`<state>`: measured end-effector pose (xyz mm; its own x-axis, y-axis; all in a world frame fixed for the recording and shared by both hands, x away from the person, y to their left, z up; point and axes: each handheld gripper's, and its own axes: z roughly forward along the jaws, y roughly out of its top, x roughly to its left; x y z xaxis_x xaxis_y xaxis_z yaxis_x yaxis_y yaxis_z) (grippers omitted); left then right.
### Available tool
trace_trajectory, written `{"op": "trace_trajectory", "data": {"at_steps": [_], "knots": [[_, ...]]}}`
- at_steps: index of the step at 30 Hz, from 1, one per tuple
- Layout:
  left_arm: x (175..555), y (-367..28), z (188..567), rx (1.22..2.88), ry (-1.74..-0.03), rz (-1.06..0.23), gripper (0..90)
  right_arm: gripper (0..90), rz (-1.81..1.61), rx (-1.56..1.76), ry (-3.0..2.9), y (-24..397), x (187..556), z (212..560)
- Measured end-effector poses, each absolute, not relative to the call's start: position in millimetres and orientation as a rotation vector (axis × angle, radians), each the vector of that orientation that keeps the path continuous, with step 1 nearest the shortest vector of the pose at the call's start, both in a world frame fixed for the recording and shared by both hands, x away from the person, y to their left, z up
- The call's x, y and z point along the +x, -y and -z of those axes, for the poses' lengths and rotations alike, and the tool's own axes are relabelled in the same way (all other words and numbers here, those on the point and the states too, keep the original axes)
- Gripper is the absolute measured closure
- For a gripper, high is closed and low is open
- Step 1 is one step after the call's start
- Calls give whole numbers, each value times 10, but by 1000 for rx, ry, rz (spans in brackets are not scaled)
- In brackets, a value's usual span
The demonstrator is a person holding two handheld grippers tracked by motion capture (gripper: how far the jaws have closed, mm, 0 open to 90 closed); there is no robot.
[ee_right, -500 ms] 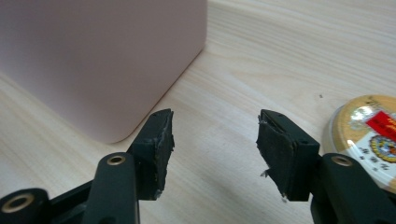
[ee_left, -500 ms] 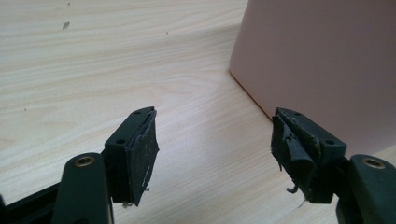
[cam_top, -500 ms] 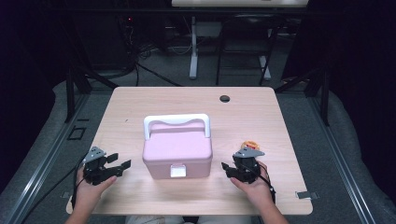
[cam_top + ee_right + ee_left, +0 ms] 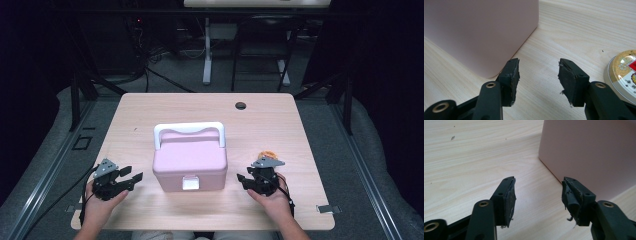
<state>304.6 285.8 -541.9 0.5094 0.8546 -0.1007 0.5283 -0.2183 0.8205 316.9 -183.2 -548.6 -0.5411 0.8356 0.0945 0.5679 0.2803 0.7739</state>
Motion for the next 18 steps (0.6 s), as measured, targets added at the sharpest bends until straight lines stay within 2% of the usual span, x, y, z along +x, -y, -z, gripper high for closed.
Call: {"op": "trace_trajectory", "data": {"at_steps": [18], "knots": [[3085,-2832,5372,1890,-1153,-463,524,507,-1164,1245,-2206,1836,3171,5386]]}}
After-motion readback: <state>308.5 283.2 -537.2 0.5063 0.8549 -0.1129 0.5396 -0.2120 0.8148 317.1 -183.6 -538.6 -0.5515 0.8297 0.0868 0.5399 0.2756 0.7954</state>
